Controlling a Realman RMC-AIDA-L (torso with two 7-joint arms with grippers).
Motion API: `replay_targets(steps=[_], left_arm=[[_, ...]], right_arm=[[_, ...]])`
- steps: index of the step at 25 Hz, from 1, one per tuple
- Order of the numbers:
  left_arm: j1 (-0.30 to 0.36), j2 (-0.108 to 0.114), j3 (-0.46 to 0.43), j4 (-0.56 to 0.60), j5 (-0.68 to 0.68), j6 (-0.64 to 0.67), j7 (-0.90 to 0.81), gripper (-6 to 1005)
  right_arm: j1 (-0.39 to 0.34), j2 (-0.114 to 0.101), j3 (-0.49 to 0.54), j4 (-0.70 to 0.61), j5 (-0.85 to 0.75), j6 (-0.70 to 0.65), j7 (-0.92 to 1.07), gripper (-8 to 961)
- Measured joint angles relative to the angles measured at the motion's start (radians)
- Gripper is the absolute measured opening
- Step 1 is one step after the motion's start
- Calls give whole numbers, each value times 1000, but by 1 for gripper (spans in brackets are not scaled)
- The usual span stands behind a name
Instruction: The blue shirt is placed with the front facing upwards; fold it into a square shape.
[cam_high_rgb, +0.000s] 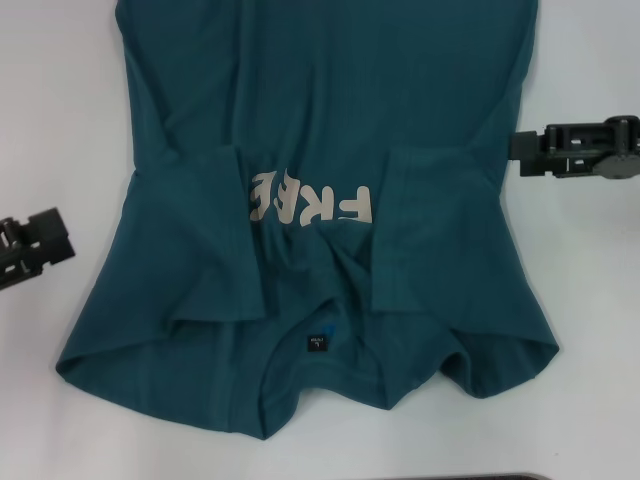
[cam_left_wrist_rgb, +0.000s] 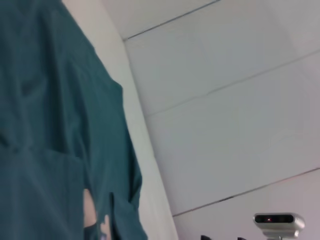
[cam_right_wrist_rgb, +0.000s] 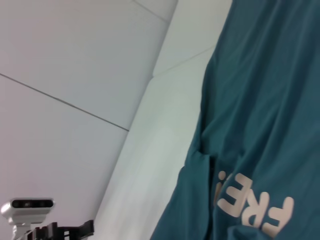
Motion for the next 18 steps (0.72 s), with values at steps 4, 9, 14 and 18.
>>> replay_targets(steps=[4, 9, 14, 18], left_arm=[[24, 7, 43, -22, 23, 4, -8, 738], [26, 10, 47, -37, 125, -14, -13, 722], [34, 13, 39, -61, 159, -43, -45, 715], [39, 15, 39, -62, 201, -67, -58, 716]], right_arm=[[-19, 0, 2, -2, -1, -1, -3, 880], [-18, 1, 2, 5, -1, 4, 0, 880], [-23, 9, 4, 3, -1, 12, -3, 880], [-29, 13, 6, 10, -1, 14, -5, 880]])
